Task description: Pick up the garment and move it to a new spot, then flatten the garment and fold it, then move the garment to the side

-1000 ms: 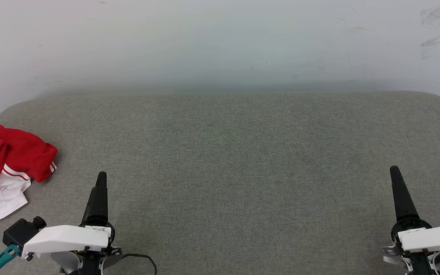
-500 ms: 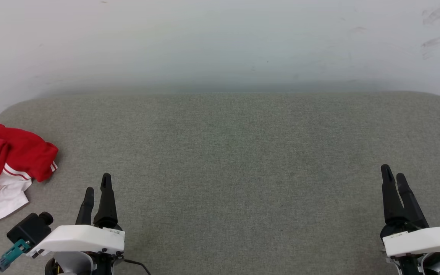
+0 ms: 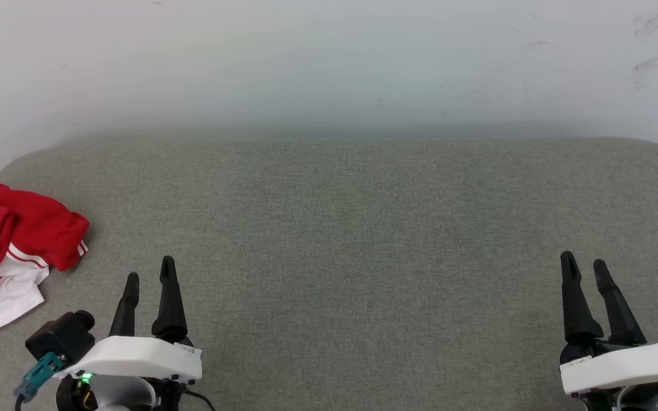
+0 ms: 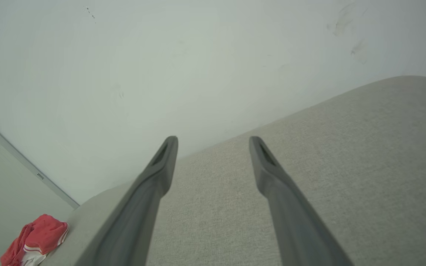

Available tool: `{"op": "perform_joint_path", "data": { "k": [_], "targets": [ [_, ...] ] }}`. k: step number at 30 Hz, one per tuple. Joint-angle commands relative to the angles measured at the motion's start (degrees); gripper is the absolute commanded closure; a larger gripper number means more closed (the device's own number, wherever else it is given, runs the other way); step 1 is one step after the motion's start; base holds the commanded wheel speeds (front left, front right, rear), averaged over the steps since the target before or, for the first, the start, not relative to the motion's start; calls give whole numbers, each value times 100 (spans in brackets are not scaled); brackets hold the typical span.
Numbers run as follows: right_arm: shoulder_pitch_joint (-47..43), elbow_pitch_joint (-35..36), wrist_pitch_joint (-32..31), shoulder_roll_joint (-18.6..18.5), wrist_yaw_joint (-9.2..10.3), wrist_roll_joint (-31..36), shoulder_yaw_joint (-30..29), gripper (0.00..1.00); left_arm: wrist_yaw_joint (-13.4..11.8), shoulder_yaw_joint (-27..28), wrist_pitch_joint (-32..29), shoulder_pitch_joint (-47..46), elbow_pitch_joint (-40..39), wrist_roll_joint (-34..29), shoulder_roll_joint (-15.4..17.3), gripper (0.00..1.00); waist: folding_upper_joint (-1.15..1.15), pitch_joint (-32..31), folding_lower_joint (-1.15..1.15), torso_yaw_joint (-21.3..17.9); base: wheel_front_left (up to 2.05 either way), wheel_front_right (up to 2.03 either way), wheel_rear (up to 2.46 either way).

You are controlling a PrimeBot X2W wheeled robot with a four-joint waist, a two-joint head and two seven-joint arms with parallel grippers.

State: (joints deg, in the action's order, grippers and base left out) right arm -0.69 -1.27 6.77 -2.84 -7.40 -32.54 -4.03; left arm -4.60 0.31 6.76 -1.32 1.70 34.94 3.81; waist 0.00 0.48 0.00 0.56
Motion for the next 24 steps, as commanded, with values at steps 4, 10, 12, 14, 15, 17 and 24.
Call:
{"op": "perform_joint_path", "data": {
  "k": [4, 10, 12, 14, 15, 17, 24],
  "targets": [
    [-34, 131, 95, -9, -8, 377, 30, 0, -46, -93, 101, 36, -144, -335, 82, 0, 0, -1, 0, 0, 0, 0, 0],
    [-94, 201, 216, -9, -9, 935, 40, 0, -82, -195, 223, 89, -220, -816, 119, 0, 0, -4, 0, -6, 0, 0, 0],
    [-108, 216, 254, -8, -9, 1057, 47, 0, -89, -217, 251, 110, -231, -939, 125, 0, 0, -3, 0, -8, 0, 0, 0],
    [-136, 241, 306, -8, -10, 1305, 56, 0, -104, -247, 309, 148, -248, -1173, 136, 0, 0, 1, 0, -6, 0, 0, 0],
    [-142, 247, 314, -8, -10, 1367, 57, 0, -113, -252, 322, 154, -252, -1234, 137, 0, 0, 3, 0, -4, 0, 0, 0],
    [-161, 269, 372, -8, -10, 1603, 68, 0, -137, -276, 378, 171, -254, -1460, 147, 0, 0, 8, 0, 0, 0, 0, 0],
    [-215, 315, 464, -8, -11, 1991, 82, 0, -144, -314, 473, 213, -262, -1825, 153, 0, 0, 10, 0, 1, 0, 0, 0]
  ]
}}
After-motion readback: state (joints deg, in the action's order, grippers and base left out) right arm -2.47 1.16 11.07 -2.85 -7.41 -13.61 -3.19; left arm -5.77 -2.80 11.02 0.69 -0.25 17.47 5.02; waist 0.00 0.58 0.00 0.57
